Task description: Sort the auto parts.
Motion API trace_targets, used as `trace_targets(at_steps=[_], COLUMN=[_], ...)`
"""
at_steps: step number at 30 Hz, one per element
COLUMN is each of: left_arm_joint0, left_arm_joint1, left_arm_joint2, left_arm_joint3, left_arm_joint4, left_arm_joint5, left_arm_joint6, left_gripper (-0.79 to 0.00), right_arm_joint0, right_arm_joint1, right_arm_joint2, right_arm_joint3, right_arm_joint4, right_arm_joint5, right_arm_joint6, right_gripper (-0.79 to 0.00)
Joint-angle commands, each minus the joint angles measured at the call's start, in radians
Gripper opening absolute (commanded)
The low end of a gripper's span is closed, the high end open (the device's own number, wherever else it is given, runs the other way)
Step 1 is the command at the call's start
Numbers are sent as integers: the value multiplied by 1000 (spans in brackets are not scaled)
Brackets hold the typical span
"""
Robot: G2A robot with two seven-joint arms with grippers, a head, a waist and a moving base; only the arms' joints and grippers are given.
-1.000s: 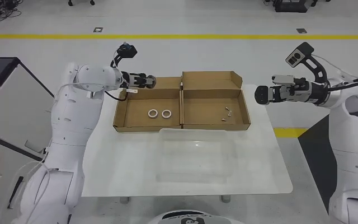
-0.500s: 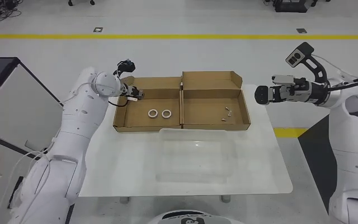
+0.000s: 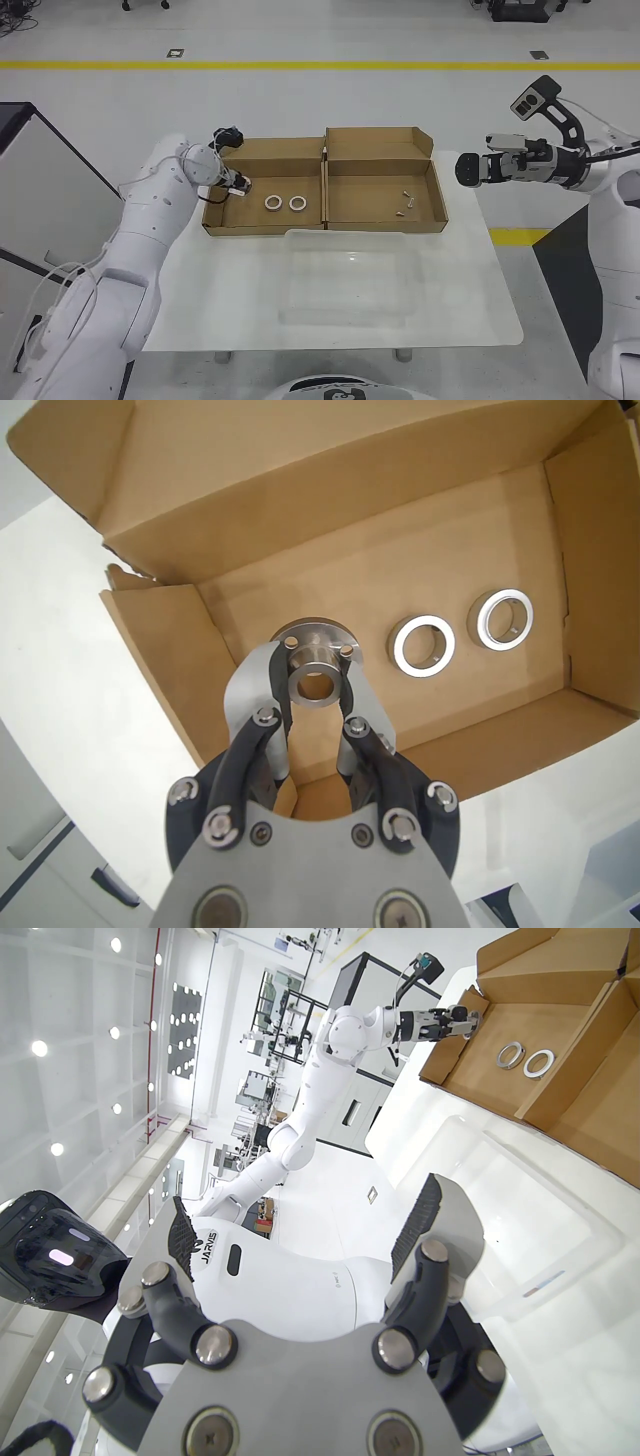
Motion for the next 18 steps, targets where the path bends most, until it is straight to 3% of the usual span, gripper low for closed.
trace_targets(at_steps=[1,18], left_arm_joint0=[-3,-32], left_arm_joint1=[-5,-49], left_arm_joint2=[12,86], left_arm_joint3=[22,165], left_arm_joint4=[2,-3], left_arm_joint5=[-4,-16], left_arm_joint6=[5,35], left_gripper=[-785,-785], right_arm_joint0=[0,0], right_arm_joint1=[0,0], right_arm_joint2=[0,0], right_arm_joint3=[0,0], right_arm_joint4=[0,0], right_arm_joint5=[0,0], right_arm_joint6=[0,0], right_gripper=[0,0])
